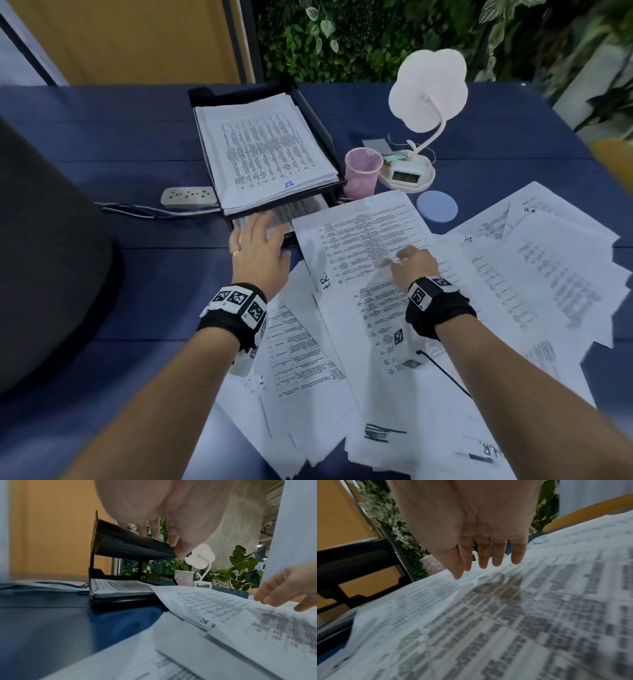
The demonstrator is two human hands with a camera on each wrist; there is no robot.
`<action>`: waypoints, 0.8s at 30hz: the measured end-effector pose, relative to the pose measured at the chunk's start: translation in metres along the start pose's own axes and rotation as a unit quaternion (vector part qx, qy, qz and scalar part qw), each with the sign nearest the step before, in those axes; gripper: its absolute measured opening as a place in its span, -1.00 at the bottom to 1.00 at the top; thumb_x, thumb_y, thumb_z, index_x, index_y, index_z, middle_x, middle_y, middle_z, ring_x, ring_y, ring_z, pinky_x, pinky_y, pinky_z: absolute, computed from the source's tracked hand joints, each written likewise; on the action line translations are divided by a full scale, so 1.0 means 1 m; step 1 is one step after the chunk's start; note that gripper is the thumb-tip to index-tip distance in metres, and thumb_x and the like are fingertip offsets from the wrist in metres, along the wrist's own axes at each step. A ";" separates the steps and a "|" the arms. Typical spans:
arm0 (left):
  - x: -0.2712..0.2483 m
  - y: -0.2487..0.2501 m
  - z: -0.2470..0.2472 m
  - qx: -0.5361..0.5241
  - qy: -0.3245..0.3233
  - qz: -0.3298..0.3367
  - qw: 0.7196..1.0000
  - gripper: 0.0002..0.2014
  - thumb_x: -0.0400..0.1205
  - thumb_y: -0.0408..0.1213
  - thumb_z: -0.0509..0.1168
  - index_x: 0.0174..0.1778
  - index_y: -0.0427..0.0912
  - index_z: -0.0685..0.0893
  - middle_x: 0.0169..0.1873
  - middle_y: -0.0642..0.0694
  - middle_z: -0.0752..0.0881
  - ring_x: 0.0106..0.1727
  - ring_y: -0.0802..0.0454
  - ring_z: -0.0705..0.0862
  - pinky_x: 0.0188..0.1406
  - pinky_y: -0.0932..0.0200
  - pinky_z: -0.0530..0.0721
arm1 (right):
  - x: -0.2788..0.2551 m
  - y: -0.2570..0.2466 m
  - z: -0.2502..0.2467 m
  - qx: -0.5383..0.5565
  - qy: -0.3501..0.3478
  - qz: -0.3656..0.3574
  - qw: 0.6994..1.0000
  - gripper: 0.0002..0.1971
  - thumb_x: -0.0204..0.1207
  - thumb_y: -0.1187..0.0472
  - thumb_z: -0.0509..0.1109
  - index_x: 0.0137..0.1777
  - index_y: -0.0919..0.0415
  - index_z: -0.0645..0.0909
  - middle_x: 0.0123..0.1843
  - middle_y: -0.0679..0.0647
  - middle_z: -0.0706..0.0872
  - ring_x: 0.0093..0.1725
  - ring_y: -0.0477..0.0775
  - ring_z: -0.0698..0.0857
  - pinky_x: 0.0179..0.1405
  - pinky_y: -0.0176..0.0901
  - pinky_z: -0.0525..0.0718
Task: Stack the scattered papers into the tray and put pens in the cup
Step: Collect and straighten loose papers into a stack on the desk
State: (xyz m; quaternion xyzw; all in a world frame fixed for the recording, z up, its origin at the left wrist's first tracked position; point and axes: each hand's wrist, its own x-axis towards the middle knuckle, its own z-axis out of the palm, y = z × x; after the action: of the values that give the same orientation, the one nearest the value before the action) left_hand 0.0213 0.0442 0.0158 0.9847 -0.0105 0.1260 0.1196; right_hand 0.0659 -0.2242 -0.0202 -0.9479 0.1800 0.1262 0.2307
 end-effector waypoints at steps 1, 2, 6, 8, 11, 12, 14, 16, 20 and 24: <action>-0.001 0.004 0.003 -0.012 -0.015 0.004 1.000 -0.58 0.53 -0.25 0.34 0.34 -0.10 0.57 0.50 -0.19 0.39 0.53 -0.23 0.30 0.49 -0.23 0.10 | -0.001 0.009 -0.001 -0.026 -0.014 0.015 0.999 -0.65 0.55 0.13 0.29 0.33 0.09 0.54 0.35 0.21 0.54 0.35 0.29 0.52 0.31 0.09 0.56; -0.002 0.008 0.007 -0.031 -0.038 0.004 0.999 -0.60 0.56 -0.25 0.31 0.34 -0.10 0.57 0.48 -0.18 0.40 0.50 -0.22 0.32 0.47 -0.19 0.16 | -0.002 0.017 -0.001 -0.047 -0.023 0.031 0.998 -0.64 0.55 0.11 0.27 0.36 0.06 0.51 0.37 0.20 0.51 0.38 0.29 0.49 0.36 0.13 0.52; 0.004 0.022 0.032 -0.137 -0.158 -0.048 0.977 -0.55 0.61 -0.24 0.28 0.45 -0.14 0.45 0.42 -0.22 0.44 0.43 -0.22 0.40 0.41 -0.10 0.40 | -0.005 0.043 -0.004 -0.103 -0.032 0.068 0.992 -0.53 0.53 0.00 0.25 0.44 0.04 0.41 0.40 0.22 0.46 0.39 0.28 0.48 0.44 0.12 0.42; 0.006 0.031 0.044 -0.180 -0.233 -0.123 0.948 -0.46 0.63 -0.18 0.28 0.52 -0.15 0.32 0.42 -0.27 0.45 0.39 -0.25 0.47 0.32 -0.05 0.51 | -0.007 0.054 -0.007 -0.127 -0.038 0.081 0.988 -0.46 0.48 -0.07 0.31 0.45 0.04 0.38 0.40 0.21 0.44 0.38 0.27 0.49 0.43 0.07 0.44; 0.007 0.040 0.057 -0.239 -0.264 -0.229 0.906 -0.36 0.63 -0.14 0.30 0.57 -0.21 0.19 0.39 -0.26 0.51 0.31 -0.22 0.56 0.07 0.14 0.54 | -0.008 0.069 -0.010 -0.084 -0.029 0.100 0.991 -0.53 0.41 0.01 0.36 0.34 -0.06 0.44 0.37 0.17 0.43 0.36 0.28 0.45 0.39 0.18 0.45; 0.008 0.043 0.061 -0.261 -0.257 -0.249 0.897 -0.31 0.62 -0.13 0.32 0.59 -0.20 0.15 0.40 -0.26 0.51 0.32 -0.21 0.56 0.07 0.16 0.53 | -0.007 0.076 -0.011 -0.066 -0.020 0.108 0.992 -0.59 0.39 0.06 0.35 0.26 -0.08 0.45 0.35 0.15 0.44 0.35 0.28 0.44 0.37 0.21 0.44; 0.012 0.047 0.067 -0.327 -0.233 -0.273 0.875 -0.20 0.59 -0.16 0.37 0.64 -0.17 0.04 0.42 -0.25 0.50 0.34 -0.20 0.56 0.19 0.11 0.56 | -0.008 0.087 -0.016 -0.048 -0.008 0.130 0.990 -0.63 0.36 0.07 0.37 0.17 -0.06 0.44 0.32 0.16 0.44 0.33 0.28 0.43 0.36 0.24 0.43; 0.018 0.052 0.071 -0.391 -0.189 -0.298 0.850 -0.16 0.58 -0.23 0.40 0.64 -0.19 0.00 0.32 -0.23 0.59 0.27 -0.17 0.63 0.26 0.01 0.61 | -0.010 0.096 -0.023 -0.056 -0.002 0.159 0.986 -0.43 0.32 -0.10 0.44 0.28 0.06 0.38 0.33 0.24 0.42 0.36 0.32 0.41 0.38 0.22 0.41; 0.021 0.061 0.076 -0.449 -0.202 -0.315 0.812 -0.46 0.54 -0.20 0.44 0.42 -0.18 0.45 0.19 -0.17 0.69 0.13 -0.13 0.69 0.25 -0.09 0.65 | -0.011 0.107 -0.030 -0.052 0.002 0.190 0.980 -0.08 0.19 -0.34 0.49 0.39 0.22 0.27 0.37 0.33 0.41 0.37 0.35 0.39 0.36 0.15 0.36; 0.002 0.071 0.082 -0.430 -0.262 -0.263 0.823 -0.47 0.49 -0.31 0.50 0.36 -0.14 0.48 0.15 -0.04 0.68 0.14 -0.05 0.67 0.25 0.01 0.62 | -0.005 0.111 -0.030 -0.045 -0.007 0.196 0.979 0.08 0.06 -0.45 0.49 0.45 0.21 0.22 0.40 0.32 0.38 0.39 0.36 0.37 0.36 0.21 0.38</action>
State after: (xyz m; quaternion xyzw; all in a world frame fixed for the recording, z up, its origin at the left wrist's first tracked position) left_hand 0.0395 -0.0444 -0.0443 0.7949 0.1651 -0.1902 0.5520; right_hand 0.0219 -0.3291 -0.0362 -0.9026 0.3550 0.1841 0.1597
